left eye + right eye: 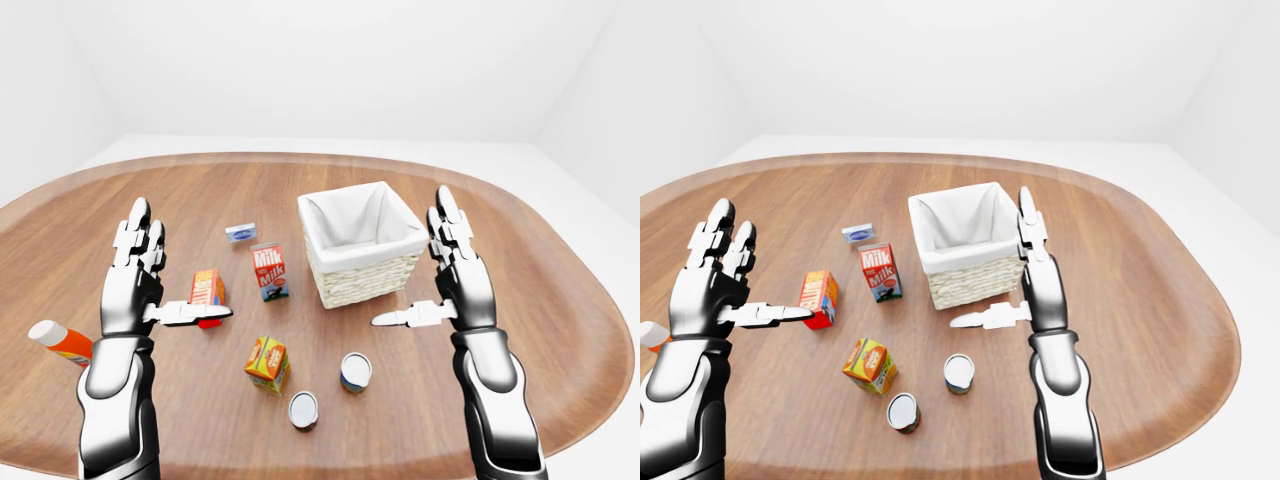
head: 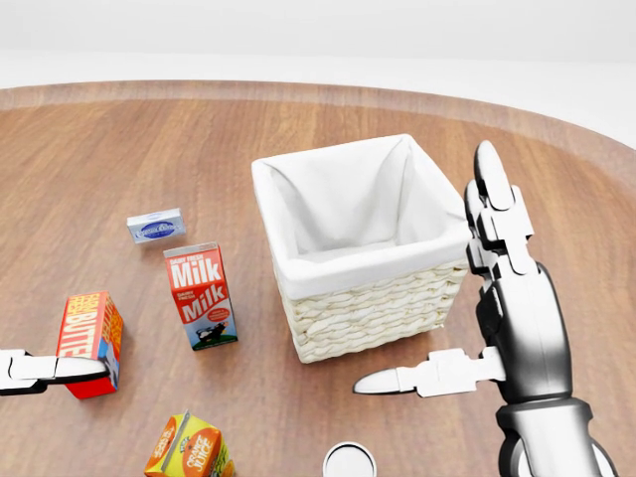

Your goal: Pick up the orange juice, and put it in the basket.

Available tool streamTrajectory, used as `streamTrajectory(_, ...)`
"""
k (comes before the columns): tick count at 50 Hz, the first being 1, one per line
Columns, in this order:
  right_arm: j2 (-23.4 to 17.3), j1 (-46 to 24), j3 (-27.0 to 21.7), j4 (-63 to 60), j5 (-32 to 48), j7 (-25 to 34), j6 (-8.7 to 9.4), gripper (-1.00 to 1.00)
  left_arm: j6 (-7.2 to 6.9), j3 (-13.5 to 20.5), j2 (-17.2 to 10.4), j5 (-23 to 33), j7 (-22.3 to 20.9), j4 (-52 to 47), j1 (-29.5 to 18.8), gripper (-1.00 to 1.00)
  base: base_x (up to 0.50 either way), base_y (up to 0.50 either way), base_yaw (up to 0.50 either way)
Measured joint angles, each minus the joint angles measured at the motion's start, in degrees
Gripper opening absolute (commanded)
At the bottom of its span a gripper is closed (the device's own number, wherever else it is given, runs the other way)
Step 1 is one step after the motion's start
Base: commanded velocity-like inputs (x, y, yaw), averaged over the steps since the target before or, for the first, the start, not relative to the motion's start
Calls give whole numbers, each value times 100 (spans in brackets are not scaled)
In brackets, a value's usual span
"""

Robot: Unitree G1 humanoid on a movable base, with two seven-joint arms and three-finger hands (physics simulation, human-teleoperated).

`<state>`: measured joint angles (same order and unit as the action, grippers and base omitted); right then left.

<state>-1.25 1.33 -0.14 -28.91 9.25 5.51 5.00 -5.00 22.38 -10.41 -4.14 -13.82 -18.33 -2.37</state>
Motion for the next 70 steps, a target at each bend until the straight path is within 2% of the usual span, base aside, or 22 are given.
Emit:
streamTrajectory(28,44,-37,256,-22,343,-25,0,100,0,0,2,4,-6,-14,10,100,0,0,0)
streamTrajectory(70,176,80,1022,-34,947,81,0,100,0,-14,3,19,-12,8,0,100,0,0,0)
